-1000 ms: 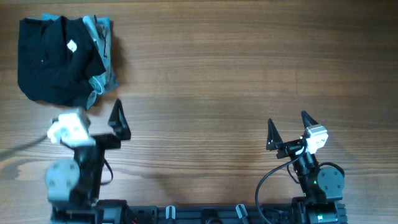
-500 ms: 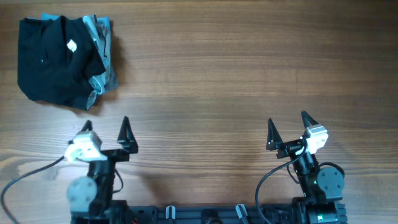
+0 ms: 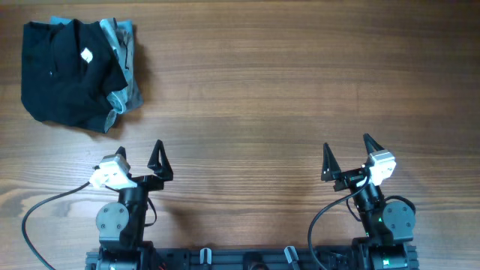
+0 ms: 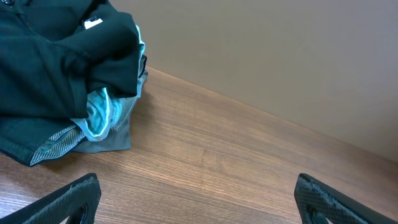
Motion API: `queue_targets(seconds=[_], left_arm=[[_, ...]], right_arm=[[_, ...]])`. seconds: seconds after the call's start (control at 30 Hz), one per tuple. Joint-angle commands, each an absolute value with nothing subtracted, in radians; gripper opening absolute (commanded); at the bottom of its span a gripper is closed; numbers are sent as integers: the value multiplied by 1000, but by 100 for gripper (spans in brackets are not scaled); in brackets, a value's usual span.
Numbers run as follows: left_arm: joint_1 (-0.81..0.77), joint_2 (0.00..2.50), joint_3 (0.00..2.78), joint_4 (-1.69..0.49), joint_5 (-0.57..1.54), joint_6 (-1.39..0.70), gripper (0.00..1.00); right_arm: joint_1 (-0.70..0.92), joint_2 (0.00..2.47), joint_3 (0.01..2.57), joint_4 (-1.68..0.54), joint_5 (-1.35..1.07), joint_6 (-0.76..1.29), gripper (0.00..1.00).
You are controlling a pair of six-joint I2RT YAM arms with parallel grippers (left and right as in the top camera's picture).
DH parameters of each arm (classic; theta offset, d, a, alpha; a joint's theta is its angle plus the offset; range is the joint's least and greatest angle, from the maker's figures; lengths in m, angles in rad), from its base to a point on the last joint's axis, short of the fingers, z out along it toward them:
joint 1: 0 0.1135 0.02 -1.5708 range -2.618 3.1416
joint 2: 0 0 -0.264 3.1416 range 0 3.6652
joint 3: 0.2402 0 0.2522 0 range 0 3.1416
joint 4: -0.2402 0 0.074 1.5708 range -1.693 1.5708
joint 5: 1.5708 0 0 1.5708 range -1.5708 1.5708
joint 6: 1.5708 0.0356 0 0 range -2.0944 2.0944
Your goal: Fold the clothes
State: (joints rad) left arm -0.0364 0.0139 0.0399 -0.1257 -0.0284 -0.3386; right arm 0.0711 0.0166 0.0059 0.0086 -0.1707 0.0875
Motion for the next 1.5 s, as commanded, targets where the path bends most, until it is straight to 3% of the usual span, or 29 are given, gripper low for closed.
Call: queue_targets(seconds=[0.0, 0.17, 0.33, 0.77, 1.47], left_arm=[[-30, 3, 30, -77, -35, -344, 100], [-30, 3, 30, 178, -167, -344, 100], [-31, 3, 4, 352, -154, -322, 100], [-31, 3, 6, -64, -149, -322, 100], [-31, 8, 6, -58, -147, -323, 100]], right_arm=[[71, 5, 5, 14, -153, 80, 100], [71, 5, 5, 14, -153, 80, 100], [71, 5, 5, 14, -153, 79, 100], [71, 5, 5, 14, -153, 79, 100], [71, 5, 5, 14, -153, 79, 100]])
